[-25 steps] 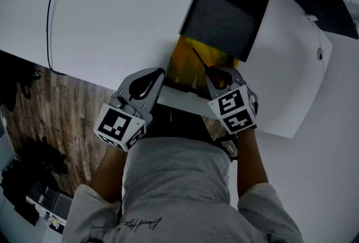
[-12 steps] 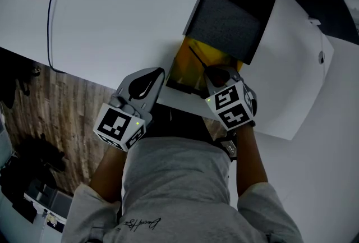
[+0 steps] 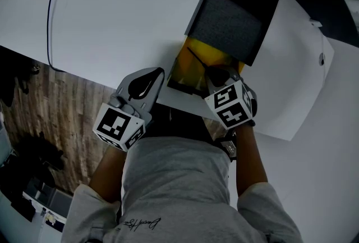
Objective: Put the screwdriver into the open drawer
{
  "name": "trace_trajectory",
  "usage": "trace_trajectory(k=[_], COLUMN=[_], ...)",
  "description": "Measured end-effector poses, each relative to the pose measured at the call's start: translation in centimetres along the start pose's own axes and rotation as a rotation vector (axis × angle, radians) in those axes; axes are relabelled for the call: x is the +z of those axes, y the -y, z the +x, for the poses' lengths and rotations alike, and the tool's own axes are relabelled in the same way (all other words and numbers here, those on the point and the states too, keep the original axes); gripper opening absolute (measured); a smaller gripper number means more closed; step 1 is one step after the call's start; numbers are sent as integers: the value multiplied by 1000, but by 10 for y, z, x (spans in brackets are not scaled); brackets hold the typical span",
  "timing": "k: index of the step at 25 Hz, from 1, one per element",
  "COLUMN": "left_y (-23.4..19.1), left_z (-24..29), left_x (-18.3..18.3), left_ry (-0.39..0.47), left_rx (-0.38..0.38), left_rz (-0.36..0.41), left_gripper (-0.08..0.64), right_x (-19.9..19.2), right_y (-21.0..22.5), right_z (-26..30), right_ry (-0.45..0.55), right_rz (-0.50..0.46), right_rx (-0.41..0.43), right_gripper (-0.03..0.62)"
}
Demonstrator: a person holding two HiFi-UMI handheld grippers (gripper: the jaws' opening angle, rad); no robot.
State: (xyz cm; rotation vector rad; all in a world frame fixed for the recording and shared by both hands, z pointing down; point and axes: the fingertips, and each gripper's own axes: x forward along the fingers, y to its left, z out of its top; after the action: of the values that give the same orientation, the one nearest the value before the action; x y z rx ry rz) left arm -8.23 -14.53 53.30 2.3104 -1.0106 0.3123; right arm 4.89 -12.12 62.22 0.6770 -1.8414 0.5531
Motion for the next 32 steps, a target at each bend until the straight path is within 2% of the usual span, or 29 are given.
trace_trajectory(k=[32], left_y=[1], left_z=[2], left_x=[5], left_ry=[4], left_rx=[13], left_rz=[-9], left_gripper=[0], right_x=[4], right_y=[-2], right_z=[-2], right_ry=[-2], right_rz=[-16], right_rx=[21], right_gripper=[78])
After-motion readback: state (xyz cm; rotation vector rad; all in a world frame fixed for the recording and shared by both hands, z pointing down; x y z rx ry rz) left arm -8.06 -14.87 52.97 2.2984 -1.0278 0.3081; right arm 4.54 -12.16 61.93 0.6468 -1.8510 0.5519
